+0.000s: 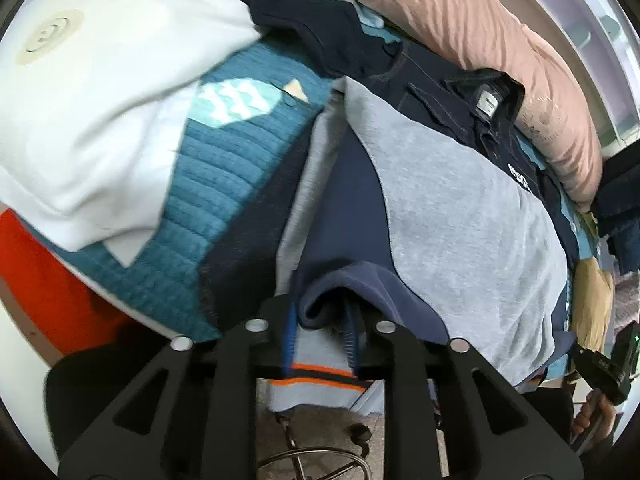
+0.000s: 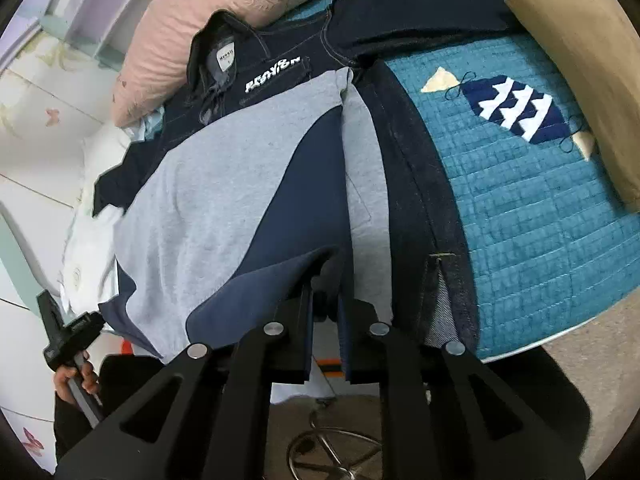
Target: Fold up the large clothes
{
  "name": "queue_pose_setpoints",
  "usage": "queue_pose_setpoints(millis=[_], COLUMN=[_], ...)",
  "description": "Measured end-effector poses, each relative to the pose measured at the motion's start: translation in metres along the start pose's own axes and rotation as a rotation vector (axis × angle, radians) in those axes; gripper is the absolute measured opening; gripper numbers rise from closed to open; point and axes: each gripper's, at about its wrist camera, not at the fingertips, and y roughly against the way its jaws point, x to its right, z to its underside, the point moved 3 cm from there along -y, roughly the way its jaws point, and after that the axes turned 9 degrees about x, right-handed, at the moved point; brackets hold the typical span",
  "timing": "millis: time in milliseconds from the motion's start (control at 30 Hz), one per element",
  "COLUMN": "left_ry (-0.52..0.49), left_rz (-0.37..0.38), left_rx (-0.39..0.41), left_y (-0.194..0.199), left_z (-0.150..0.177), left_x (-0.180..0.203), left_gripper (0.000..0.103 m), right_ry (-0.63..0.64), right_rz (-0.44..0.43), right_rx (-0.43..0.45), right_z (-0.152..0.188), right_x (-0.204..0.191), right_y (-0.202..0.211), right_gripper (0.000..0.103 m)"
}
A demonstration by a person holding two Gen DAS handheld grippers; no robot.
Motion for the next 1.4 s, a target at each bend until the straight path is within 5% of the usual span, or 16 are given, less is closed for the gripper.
queue_pose_setpoints(millis=[67,200,333,433,533,600,800,1000,1200,1300,1400], left_ry=[-0.01,-0.094,-0.2,-0.271,-0.32,-0.227,-0.208,-0.187,-0.158,-0.163,-0.149], left_rz=[-0.028,-0.078,0.054,0.152,0.015,-0.038,0.005,0.017,0.071,0.094,0.122], left_rx=[0.041,0.17,0.172,0.101,-0.053,-0.149,-0.134,-0.117,-0.118,-0.114,-0.107], left_y=[0.018,0.059,0.052,0.021,-0.028,-0.046,-0.036,-0.032,-0.03,-0.028,-0.027], left_z=[-0.003,-0.013,-0.016,-0.004,0.02,0.033,0.034,0.027,0.031,0.034,0.035], left_x=[0.0,0.019,0.069,0.105,0.101,0.072,0.055,0.057,0.046,0.043,0.038], left_gripper=[0.041,0.044,0.047,0.047,0.047,0.047,0.045,0.046,0.046,0.046,0.046], right_ry=[0.052,0.143,0.194,0.208,0.242,0.219,0.208,0.304,0.362,0.327,0.206], right_rz=[0.04,0.061,0.034,-0.008,0.072,0.123,0.153,0.029,-0.045,0.024,0.005], right_rx=[-0.001,0.057,0.075,0.021,-0.144,-0.247,-0.265,-0.084,-0.015,-0.039,-0.172], right_z=[-0.001,-0.002,-0.009,-0.008,0.014,0.035,0.045,0.007,-0.029,-0.041,-0.04], right_x=[-0.007,-0.028,-0.057,-0.073,-0.064,-0.043,-0.03,-0.114,-0.195,-0.187,-0.154], right_y=[0.009,0.04,0.033,0.004,-0.045,-0.065,-0.052,-0.038,-0.098,-0.144,-0.197], right_gripper=[0.034,0.038,0.04,0.03,0.006,0.0,0.001,0.002,0.002,0.0,0.0])
